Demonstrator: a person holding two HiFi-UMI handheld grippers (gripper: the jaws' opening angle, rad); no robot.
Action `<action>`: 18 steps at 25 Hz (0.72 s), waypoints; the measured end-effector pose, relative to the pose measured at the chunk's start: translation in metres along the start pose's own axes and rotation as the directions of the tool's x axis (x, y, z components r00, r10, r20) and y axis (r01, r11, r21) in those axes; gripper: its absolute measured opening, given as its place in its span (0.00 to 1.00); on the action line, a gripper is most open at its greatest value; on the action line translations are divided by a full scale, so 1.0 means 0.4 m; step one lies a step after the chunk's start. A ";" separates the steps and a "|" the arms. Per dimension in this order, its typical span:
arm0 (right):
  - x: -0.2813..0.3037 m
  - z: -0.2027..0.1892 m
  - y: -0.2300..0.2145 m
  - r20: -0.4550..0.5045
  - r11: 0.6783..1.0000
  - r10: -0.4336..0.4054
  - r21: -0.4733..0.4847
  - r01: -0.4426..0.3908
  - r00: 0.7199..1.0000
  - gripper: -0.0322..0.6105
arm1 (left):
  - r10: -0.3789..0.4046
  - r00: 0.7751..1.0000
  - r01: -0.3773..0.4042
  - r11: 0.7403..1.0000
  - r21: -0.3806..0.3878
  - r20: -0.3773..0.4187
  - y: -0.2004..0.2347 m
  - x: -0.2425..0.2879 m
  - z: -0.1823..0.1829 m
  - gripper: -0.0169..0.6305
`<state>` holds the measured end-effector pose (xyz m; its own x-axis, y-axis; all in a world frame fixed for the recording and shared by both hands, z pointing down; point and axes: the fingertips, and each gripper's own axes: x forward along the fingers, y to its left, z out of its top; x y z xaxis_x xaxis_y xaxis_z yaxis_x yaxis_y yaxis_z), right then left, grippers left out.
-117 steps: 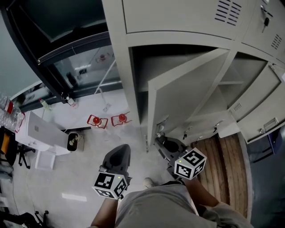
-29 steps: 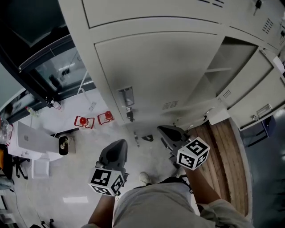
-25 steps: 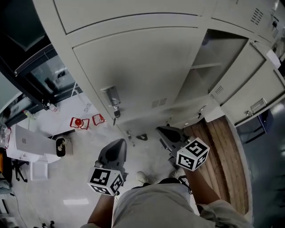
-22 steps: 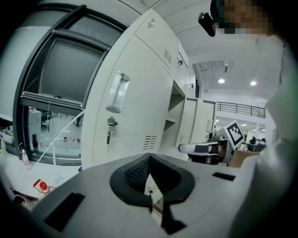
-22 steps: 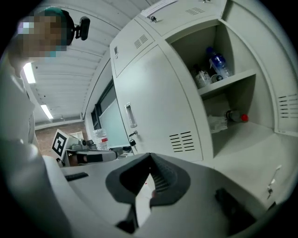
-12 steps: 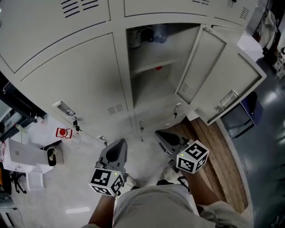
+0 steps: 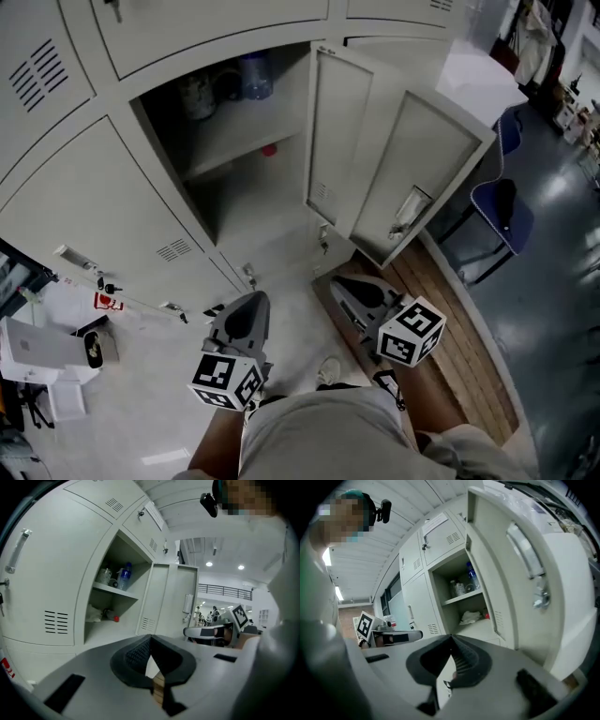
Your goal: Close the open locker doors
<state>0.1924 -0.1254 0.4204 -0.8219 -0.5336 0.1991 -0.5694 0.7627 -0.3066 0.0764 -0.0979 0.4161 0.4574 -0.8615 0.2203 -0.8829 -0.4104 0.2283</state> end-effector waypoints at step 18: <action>-0.262 0.043 -0.358 0.030 0.989 -0.147 0.015 0.147 0.989 0.09 | -0.027 0.999 0.028 0.999 0.026 -0.024 -0.203 0.192 -0.017 0.05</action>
<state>0.3602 -0.1851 0.4273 -0.7285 -0.6508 0.2137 -0.6836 0.6704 -0.2885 0.1839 -0.1289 0.4210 0.4836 -0.8427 0.2366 -0.8723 -0.4418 0.2094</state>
